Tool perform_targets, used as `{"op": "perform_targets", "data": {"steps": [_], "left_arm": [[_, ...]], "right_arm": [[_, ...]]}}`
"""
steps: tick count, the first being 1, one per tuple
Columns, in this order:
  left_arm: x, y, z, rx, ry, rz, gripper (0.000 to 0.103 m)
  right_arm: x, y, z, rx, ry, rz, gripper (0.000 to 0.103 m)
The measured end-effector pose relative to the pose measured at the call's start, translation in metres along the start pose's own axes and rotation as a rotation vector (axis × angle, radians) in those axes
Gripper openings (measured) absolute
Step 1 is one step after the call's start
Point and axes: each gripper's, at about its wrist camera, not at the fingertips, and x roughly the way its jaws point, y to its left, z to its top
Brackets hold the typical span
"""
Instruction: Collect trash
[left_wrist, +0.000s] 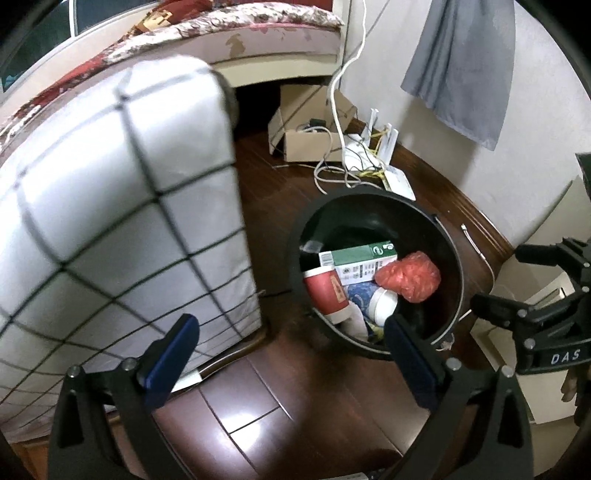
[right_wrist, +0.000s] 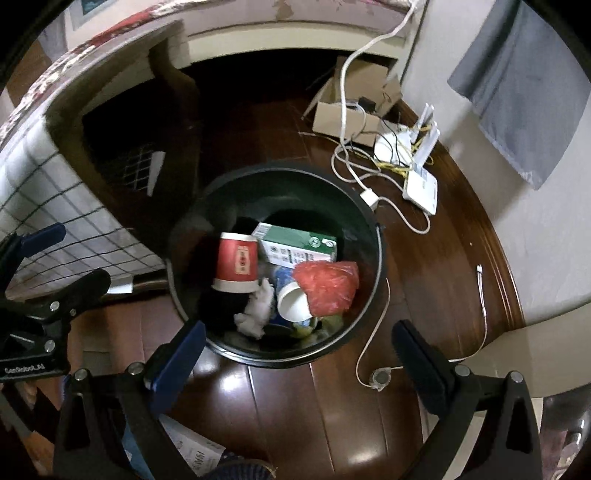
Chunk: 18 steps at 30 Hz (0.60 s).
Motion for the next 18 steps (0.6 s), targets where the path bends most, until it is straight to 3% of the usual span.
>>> {"op": "perform_targets", "data": {"steps": [18], "left_arm": [[-0.103, 0.043, -0.022, -0.015, -0.139, 0.076, 0.101]], "right_arm": [[-0.100, 0.070, -0.010, 0.009, -0.178, -0.005, 0.102]]}}
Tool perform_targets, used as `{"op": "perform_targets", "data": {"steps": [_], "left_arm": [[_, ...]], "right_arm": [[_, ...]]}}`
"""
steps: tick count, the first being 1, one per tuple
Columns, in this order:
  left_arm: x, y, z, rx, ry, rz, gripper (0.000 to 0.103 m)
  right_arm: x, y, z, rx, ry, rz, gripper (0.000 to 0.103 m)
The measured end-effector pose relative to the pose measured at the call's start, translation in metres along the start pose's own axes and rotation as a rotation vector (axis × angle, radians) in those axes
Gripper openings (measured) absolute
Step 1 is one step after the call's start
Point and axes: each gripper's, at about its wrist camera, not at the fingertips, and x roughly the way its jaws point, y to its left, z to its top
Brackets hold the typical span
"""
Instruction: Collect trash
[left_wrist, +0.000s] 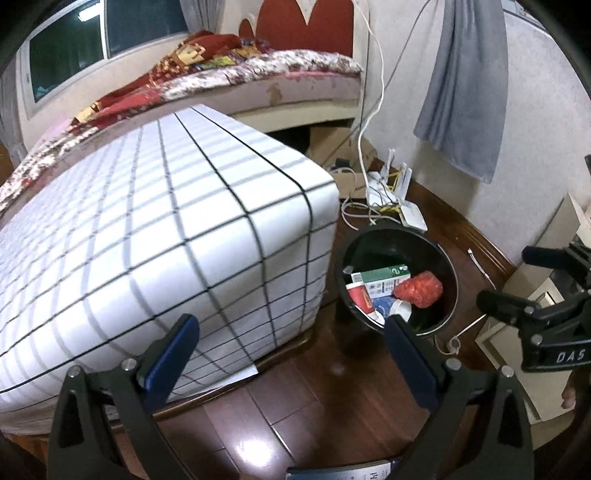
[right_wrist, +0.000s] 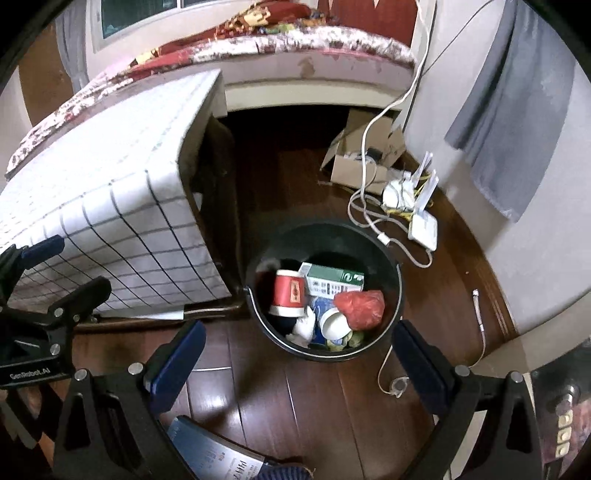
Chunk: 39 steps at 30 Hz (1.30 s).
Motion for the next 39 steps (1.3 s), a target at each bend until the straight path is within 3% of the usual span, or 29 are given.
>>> {"op": "perform_targets", "data": {"steps": [10, 28, 39], "left_arm": [[-0.064, 0.017, -0.005, 0.017, -0.073, 0.058, 0.101], [-0.191, 0.051, -0.017, -0.036, -0.302, 0.028, 0.102], [-0.210, 0.057, -0.026, -0.031, -0.351, 0.018, 0.103]], "right_arm": [[-0.075, 0.043, -0.004, 0.005, -0.122, -0.028, 0.102], [-0.207, 0.092, -0.032, -0.006, -0.333, -0.075, 0.102], [-0.235, 0.103, -0.034, -0.006, -0.399, -0.080, 0.102]]}}
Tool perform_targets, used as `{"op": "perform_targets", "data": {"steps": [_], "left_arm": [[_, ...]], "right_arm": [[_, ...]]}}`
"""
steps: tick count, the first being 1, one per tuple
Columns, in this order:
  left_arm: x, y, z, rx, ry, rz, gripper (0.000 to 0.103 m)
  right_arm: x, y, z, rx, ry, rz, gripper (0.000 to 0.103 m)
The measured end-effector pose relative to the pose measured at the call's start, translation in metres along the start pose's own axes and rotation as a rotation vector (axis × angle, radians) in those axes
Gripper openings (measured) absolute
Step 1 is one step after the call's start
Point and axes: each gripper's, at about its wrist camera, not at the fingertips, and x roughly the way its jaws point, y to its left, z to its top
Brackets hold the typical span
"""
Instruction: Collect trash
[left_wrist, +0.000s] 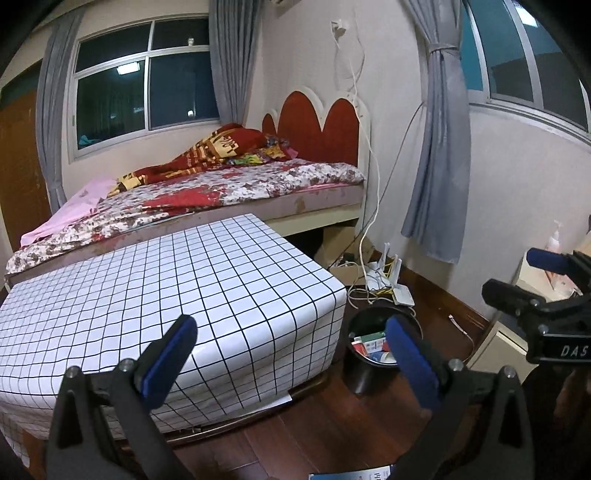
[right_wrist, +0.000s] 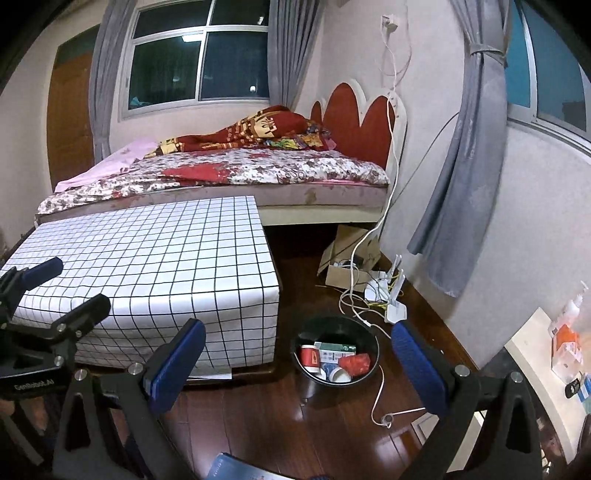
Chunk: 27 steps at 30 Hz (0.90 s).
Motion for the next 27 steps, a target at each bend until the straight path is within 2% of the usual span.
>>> {"op": "perform_targets", "data": {"steps": [27], "left_arm": [[-0.003, -0.023, 0.005, 0.056, -0.007, -0.005, 0.103]], "right_arm": [[-0.008, -0.011, -0.010, 0.035, -0.008, 0.008, 0.102]]}}
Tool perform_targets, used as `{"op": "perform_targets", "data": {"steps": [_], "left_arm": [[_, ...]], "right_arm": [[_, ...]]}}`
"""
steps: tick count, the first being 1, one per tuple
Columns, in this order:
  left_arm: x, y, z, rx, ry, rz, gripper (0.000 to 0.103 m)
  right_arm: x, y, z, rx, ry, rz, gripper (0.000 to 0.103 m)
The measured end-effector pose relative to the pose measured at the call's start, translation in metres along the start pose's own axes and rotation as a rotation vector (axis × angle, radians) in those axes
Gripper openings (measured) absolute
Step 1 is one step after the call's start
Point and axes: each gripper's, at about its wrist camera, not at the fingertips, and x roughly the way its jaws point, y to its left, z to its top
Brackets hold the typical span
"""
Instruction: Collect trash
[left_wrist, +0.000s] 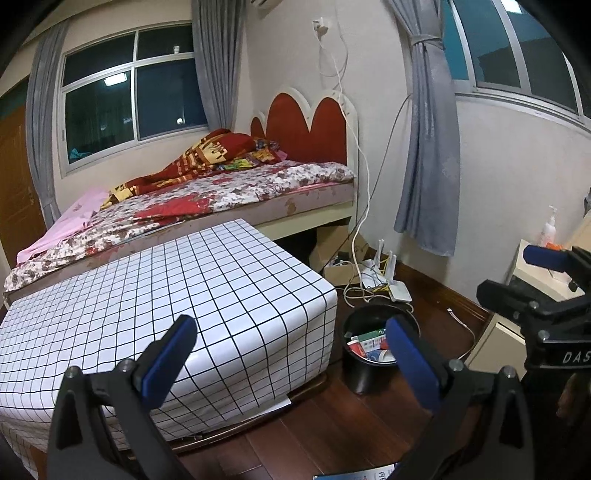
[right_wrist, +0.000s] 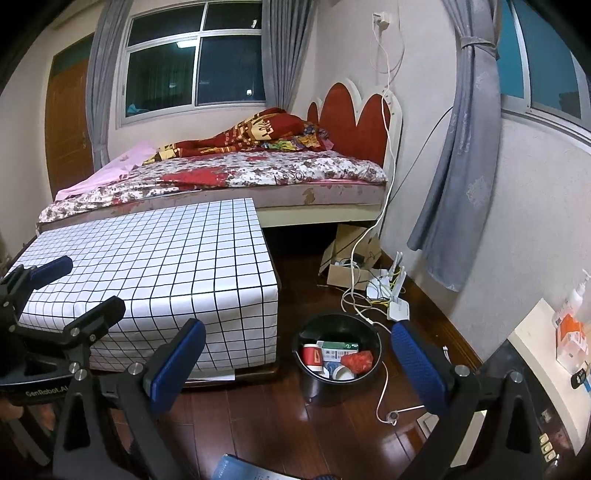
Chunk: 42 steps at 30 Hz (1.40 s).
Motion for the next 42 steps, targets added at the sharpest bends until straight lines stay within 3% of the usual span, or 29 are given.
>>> {"op": "perform_targets", "data": {"steps": [42], "left_arm": [[0.0009, -0.0068, 0.0061, 0.020, -0.008, -0.014, 0.103]], "right_arm": [[-0.0014, -0.0047, 0.0049, -0.007, -0.004, 0.002, 0.102]]}}
